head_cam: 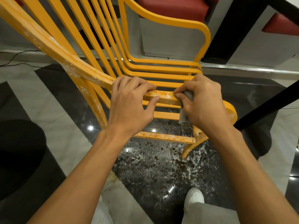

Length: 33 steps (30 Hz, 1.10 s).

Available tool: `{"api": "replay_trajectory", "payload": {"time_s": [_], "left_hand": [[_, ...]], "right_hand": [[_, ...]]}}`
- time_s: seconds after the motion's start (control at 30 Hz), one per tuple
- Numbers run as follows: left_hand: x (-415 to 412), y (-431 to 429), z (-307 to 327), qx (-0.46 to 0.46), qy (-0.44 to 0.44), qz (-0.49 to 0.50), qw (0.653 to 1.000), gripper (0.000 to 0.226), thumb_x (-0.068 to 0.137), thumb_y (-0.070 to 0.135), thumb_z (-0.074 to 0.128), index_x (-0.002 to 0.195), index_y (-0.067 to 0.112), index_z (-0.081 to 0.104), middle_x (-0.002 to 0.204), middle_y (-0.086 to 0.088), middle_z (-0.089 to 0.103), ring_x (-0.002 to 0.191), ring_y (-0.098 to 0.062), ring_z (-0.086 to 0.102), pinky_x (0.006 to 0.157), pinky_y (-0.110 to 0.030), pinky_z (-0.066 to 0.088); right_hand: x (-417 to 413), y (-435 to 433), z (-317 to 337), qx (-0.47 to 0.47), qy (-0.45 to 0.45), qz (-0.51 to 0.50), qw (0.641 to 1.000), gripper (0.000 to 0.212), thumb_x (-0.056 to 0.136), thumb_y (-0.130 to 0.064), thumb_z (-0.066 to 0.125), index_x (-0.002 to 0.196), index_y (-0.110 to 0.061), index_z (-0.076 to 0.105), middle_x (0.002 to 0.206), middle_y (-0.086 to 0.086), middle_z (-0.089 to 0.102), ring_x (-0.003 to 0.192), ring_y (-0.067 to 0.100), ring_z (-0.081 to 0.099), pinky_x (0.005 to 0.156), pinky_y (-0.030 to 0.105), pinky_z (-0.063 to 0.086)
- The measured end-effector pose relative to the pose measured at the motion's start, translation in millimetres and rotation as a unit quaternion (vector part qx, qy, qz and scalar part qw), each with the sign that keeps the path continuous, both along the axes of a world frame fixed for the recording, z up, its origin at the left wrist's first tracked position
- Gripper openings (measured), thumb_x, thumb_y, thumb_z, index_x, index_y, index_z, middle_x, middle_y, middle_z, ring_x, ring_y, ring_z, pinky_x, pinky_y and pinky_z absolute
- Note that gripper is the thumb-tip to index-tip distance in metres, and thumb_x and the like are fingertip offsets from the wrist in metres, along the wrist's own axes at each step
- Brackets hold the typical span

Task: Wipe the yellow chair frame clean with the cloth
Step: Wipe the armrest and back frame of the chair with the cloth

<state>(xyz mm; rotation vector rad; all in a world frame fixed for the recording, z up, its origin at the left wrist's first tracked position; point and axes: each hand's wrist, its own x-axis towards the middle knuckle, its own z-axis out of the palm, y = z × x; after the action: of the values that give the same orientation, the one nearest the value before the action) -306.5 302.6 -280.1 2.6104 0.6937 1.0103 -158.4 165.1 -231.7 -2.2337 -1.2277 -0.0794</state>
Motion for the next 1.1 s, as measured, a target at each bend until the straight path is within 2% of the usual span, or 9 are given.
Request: {"api": "replay_trajectory", "payload": {"time_s": [0.17, 0.33, 0.43, 0.53, 0.63, 0.7, 0.87, 0.97, 1.1], "left_hand": [[0, 1, 0, 0.001, -0.001, 0.0, 1.0, 0.033, 0.097, 0.048, 0.068, 0.118, 0.024, 0.076, 0.113, 0.008, 0.07, 0.113, -0.019, 0.057, 0.115, -0.043, 0.033], [1, 0, -1, 0.001, 0.0, 0.003, 1.0, 0.033, 0.098, 0.048, 0.067, 0.118, 0.024, 0.077, 0.113, 0.008, 0.07, 0.114, -0.019, 0.057, 0.115, -0.042, 0.032], [0, 1, -1, 0.002, 0.001, 0.002, 1.0, 0.033, 0.098, 0.048, 0.067, 0.118, 0.024, 0.076, 0.113, 0.007, 0.07, 0.114, -0.02, 0.058, 0.115, -0.042, 0.032], [0, 1, -1, 0.002, -0.003, 0.002, 1.0, 0.033, 0.098, 0.048, 0.068, 0.118, 0.023, 0.077, 0.113, 0.008, 0.07, 0.113, -0.019, 0.057, 0.115, -0.041, 0.031], [0, 1, 0, 0.001, -0.004, 0.002, 1.0, 0.033, 0.098, 0.047, 0.068, 0.118, 0.023, 0.077, 0.113, 0.007, 0.07, 0.113, -0.019, 0.058, 0.114, -0.04, 0.031], [0, 1, 0, 0.0, -0.002, 0.003, 1.0, 0.033, 0.098, 0.047, 0.068, 0.118, 0.023, 0.077, 0.113, 0.007, 0.07, 0.113, -0.02, 0.058, 0.114, -0.04, 0.031], [-1, 2, 0, 0.0, -0.001, 0.0, 1.0, 0.033, 0.098, 0.047, 0.068, 0.119, 0.023, 0.077, 0.113, 0.007, 0.07, 0.113, -0.019, 0.058, 0.114, -0.04, 0.031], [-1, 2, 0, -0.003, 0.002, -0.002, 1.0, 0.032, 0.097, 0.045, 0.068, 0.119, 0.024, 0.076, 0.114, 0.008, 0.07, 0.114, -0.019, 0.057, 0.114, -0.041, 0.031], [-3, 2, 0, -0.002, 0.008, -0.005, 1.0, 0.031, 0.097, 0.043, 0.068, 0.12, 0.023, 0.076, 0.114, 0.007, 0.069, 0.115, -0.02, 0.057, 0.115, -0.042, 0.032]], "right_hand": [[9, -7, 11, -0.033, 0.053, 0.022, 0.998, 0.006, 0.092, -0.024, 0.079, 0.096, -0.028, 0.082, 0.102, -0.003, 0.063, 0.102, 0.021, 0.059, 0.088, 0.048, 0.054], [-5, 4, 1, 0.005, -0.006, 0.002, 1.0, 0.007, 0.094, -0.021, 0.076, 0.098, -0.023, 0.081, 0.1, -0.002, 0.06, 0.099, 0.021, 0.059, 0.084, 0.046, 0.055], [-5, 3, 5, -0.02, 0.009, 0.039, 0.999, 0.007, 0.093, -0.023, 0.077, 0.099, -0.024, 0.082, 0.1, -0.001, 0.061, 0.1, 0.021, 0.058, 0.084, 0.046, 0.054], [6, -2, 12, -0.04, 0.04, 0.014, 0.998, 0.006, 0.092, -0.025, 0.078, 0.096, -0.027, 0.083, 0.102, -0.003, 0.062, 0.103, 0.02, 0.059, 0.087, 0.048, 0.054], [1, 2, 5, -0.003, 0.006, -0.012, 1.0, 0.006, 0.094, -0.023, 0.077, 0.097, -0.024, 0.082, 0.102, -0.002, 0.061, 0.1, 0.021, 0.059, 0.086, 0.048, 0.055], [-5, 7, 0, 0.003, -0.011, 0.011, 1.0, 0.007, 0.094, -0.021, 0.076, 0.098, -0.021, 0.082, 0.101, 0.0, 0.061, 0.098, 0.021, 0.059, 0.083, 0.047, 0.055], [8, 1, 13, -0.048, 0.034, 0.031, 0.998, 0.007, 0.092, -0.026, 0.079, 0.097, -0.027, 0.083, 0.1, -0.002, 0.062, 0.1, 0.022, 0.059, 0.085, 0.045, 0.054], [2, 7, 5, -0.006, 0.005, -0.001, 1.0, 0.007, 0.093, -0.022, 0.078, 0.097, -0.024, 0.083, 0.099, -0.002, 0.06, 0.097, 0.022, 0.059, 0.083, 0.046, 0.055], [-6, 11, 3, -0.016, -0.001, 0.048, 0.999, 0.008, 0.093, -0.021, 0.077, 0.099, -0.021, 0.083, 0.099, -0.001, 0.06, 0.097, 0.02, 0.058, 0.081, 0.042, 0.053]]}}
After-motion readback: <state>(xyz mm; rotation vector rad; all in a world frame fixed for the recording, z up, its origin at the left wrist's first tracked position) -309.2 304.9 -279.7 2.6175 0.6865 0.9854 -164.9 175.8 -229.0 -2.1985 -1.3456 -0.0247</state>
